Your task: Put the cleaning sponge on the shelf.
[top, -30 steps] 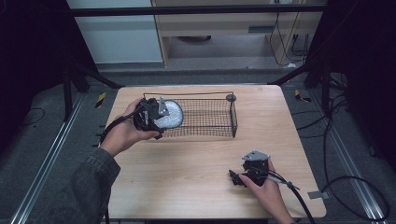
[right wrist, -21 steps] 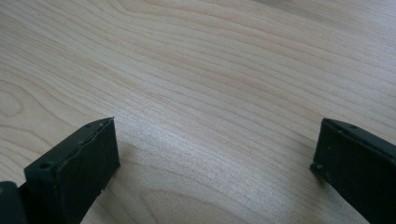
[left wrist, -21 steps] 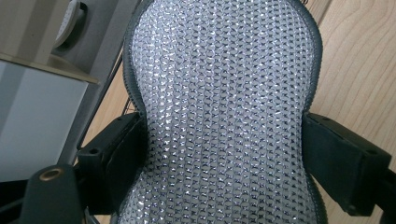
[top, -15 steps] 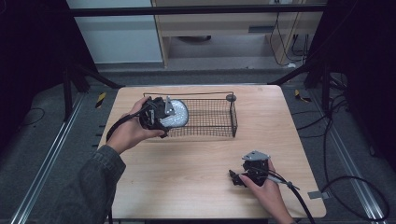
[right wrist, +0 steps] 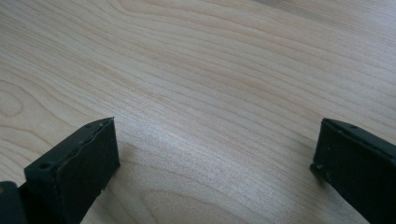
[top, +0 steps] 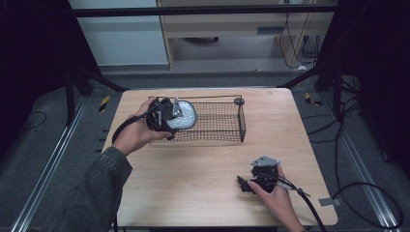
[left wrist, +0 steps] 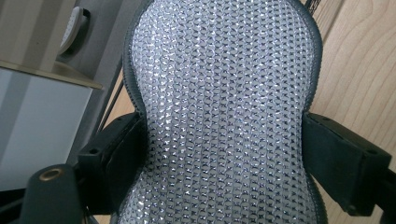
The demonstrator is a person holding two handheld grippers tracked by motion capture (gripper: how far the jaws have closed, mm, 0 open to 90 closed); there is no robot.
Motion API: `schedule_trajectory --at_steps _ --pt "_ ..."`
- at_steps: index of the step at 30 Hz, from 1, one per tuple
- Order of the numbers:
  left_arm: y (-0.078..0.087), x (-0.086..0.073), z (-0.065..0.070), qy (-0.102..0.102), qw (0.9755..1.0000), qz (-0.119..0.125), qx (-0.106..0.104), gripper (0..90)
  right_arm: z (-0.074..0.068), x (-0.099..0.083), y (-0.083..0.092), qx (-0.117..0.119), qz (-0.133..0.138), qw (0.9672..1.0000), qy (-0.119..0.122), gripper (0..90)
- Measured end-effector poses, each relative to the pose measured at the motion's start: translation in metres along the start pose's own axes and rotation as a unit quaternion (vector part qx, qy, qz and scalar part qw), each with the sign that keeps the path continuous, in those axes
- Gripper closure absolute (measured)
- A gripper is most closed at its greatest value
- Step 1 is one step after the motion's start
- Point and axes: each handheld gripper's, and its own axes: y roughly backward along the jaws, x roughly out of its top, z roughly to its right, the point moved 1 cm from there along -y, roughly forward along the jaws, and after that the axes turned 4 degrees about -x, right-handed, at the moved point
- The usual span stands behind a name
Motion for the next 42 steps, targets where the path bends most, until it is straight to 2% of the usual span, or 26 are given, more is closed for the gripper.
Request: schedule_trajectory --at_steps 15,23,38,42 --pt "0.004 0.011 -0.005 -0.012 0.9999 0.006 0.009 14.9 0.000 0.000 0.000 0.001 0.000 1.0000 -0.001 0.4" --pt "0.003 0.012 -0.011 -0.015 0.9998 0.003 0.014 14.9 0.000 0.000 0.000 0.000 0.000 1.0000 -0.001 0.4" --pt "-0.008 0.009 -0.021 -0.029 0.9994 -0.003 0.018 14.9 0.000 0.000 0.000 0.001 0.000 1.0000 -0.001 0.4" --pt "-0.012 0.008 -0.024 -0.025 0.9995 0.005 0.017 14.9 0.000 0.000 0.000 0.001 0.000 1.0000 -0.001 0.4"
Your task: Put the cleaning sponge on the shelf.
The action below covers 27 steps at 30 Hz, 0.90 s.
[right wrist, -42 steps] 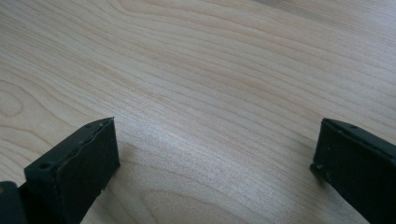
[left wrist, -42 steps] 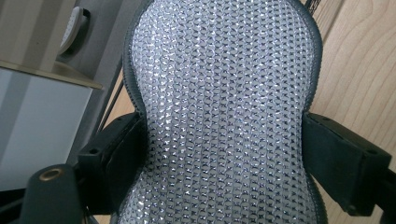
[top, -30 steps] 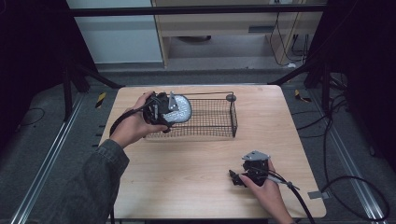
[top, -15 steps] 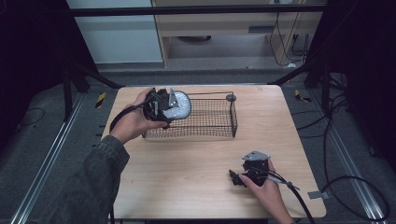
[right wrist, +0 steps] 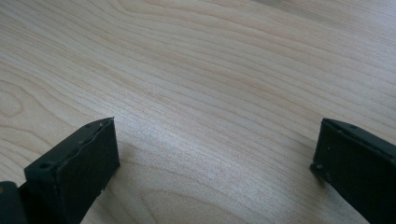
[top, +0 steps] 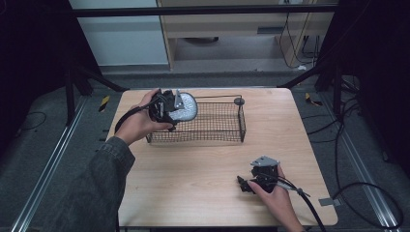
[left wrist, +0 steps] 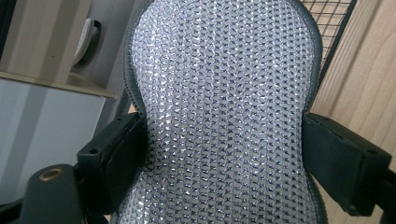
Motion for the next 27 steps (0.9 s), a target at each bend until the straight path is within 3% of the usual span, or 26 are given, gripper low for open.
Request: schedule_trajectory --at_steps 11,27 --pt "-0.015 -0.002 -0.003 -0.011 0.9998 -0.014 0.004 14.8 0.000 0.000 0.000 -0.001 0.000 1.0000 -0.001 0.4" --pt "-0.040 -0.011 -0.014 -0.001 0.9998 -0.017 -0.010 14.4 0.000 0.000 0.000 -0.001 0.000 1.0000 -0.001 0.5"
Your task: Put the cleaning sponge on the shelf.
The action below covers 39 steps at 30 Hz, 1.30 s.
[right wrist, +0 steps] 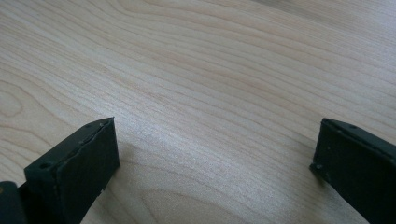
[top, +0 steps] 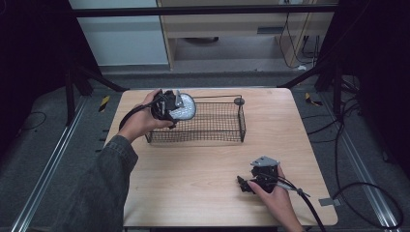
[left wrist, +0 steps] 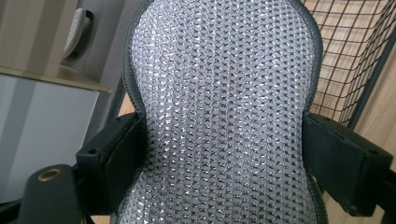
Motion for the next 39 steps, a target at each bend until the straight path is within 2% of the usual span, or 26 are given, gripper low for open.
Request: schedule_trajectory --at_steps 7,20,24,34,39 --pt "-0.011 -0.003 -0.005 0.008 0.9999 0.000 -0.010 14.3 0.000 0.000 0.000 0.000 0.000 1.0000 0.000 0.5" --pt "-0.024 -0.005 -0.008 0.009 0.9997 0.001 -0.021 13.9 0.000 0.000 0.000 -0.001 0.000 1.0000 0.001 0.6" --pt "-0.027 -0.006 -0.008 0.009 0.9996 -0.006 -0.024 13.7 0.000 0.000 0.000 -0.001 0.001 1.0000 0.001 0.6" --pt "-0.028 -0.006 -0.008 0.008 0.9995 -0.007 -0.028 13.3 0.000 0.000 0.000 -0.001 0.001 1.0000 0.001 0.6" --pt "-0.031 -0.007 -0.008 0.014 0.9994 -0.006 -0.032 12.2 0.000 0.000 0.000 -0.001 0.001 1.0000 0.001 0.6"
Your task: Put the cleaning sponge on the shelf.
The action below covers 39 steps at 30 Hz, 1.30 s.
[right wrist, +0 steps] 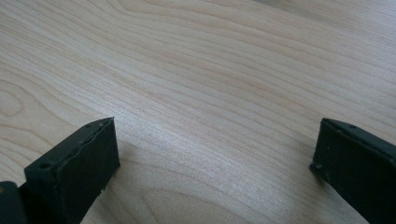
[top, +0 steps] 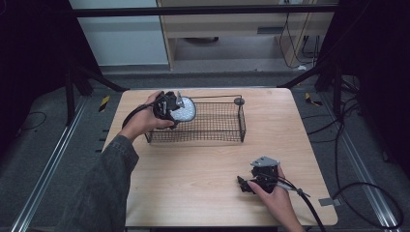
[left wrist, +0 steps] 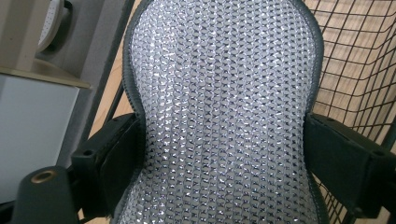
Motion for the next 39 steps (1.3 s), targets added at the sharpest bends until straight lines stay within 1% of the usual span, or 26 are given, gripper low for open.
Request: schedule_trajectory --at_steps 2,4,5,6,8,10,17,20,22,26,28,29,30,32,34,36,39 --pt "0.000 0.000 -0.001 0.009 0.9999 0.007 -0.001 10.7 0.000 0.000 0.000 0.000 0.000 1.0000 0.000 0.6" --pt "-0.001 -0.001 -0.002 0.020 0.9997 0.009 -0.011 7.4 0.000 0.000 0.000 0.000 0.000 1.0000 0.000 0.6" --pt "-0.002 -0.002 -0.002 0.025 0.9995 0.008 -0.018 7.4 0.000 0.000 0.000 0.000 0.000 1.0000 0.000 0.6" --pt "-0.002 -0.002 -0.002 0.027 0.9994 0.006 -0.020 6.3 0.000 0.000 0.000 0.000 0.000 1.0000 0.000 0.6" --pt "-0.002 -0.002 -0.002 0.036 0.9991 0.012 -0.019 3.7 0.000 0.000 0.000 0.000 0.000 1.0000 0.000 0.6" --pt "-0.001 -0.002 -0.003 0.041 0.9988 0.018 -0.018 3.3 0.000 0.000 0.000 0.000 0.000 1.0000 0.000 0.6" --pt "0.004 -0.001 -0.003 0.043 0.9986 0.026 -0.017 4.4 0.000 0.000 0.000 0.000 0.000 1.0000 0.000 0.6" --pt "0.008 -0.001 -0.003 0.047 0.9982 0.035 -0.013 5.7 0.000 0.000 0.000 0.000 -0.001 1.0000 -0.001 0.6" --pt "0.011 -0.001 -0.003 0.051 0.9977 0.043 -0.014 6.3 0.000 0.000 0.000 0.000 -0.001 1.0000 -0.001 0.6" --pt "0.017 -0.001 0.000 0.051 0.9973 0.050 -0.016 8.1 0.000 0.000 0.000 0.000 -0.001 1.0000 -0.001 0.6" --pt "0.019 -0.001 0.001 0.053 0.9973 0.051 -0.011 8.4 0.000 0.000 0.000 0.000 -0.001 1.0000 -0.001 0.6" --pt "0.020 -0.001 0.001 0.055 0.9970 0.054 -0.012 8.5 0.000 0.000 0.000 0.000 -0.001 1.0000 -0.001 0.6" --pt "0.021 -0.001 0.002 0.058 0.9963 0.062 -0.014 8.6 0.000 0.000 0.000 0.000 -0.001 1.0000 -0.001 0.6" --pt "0.022 -0.001 0.004 0.061 0.9961 0.062 -0.014 8.8 0.000 0.000 0.000 0.000 -0.001 1.0000 -0.001 0.6" --pt "0.023 -0.001 0.007 0.071 0.9955 0.061 -0.015 9.7 0.000 0.000 0.000 0.001 -0.001 1.0000 -0.002 0.6" --pt "0.024 -0.001 0.010 0.082 0.9943 0.066 -0.013 9.8 0.000 0.000 0.000 0.001 -0.001 1.0000 -0.001 0.6" --pt "0.025 -0.001 0.015 0.102 0.9916 0.077 -0.016 9.5 0.000 0.000 0.000 0.001 -0.001 1.0000 -0.001 0.6"
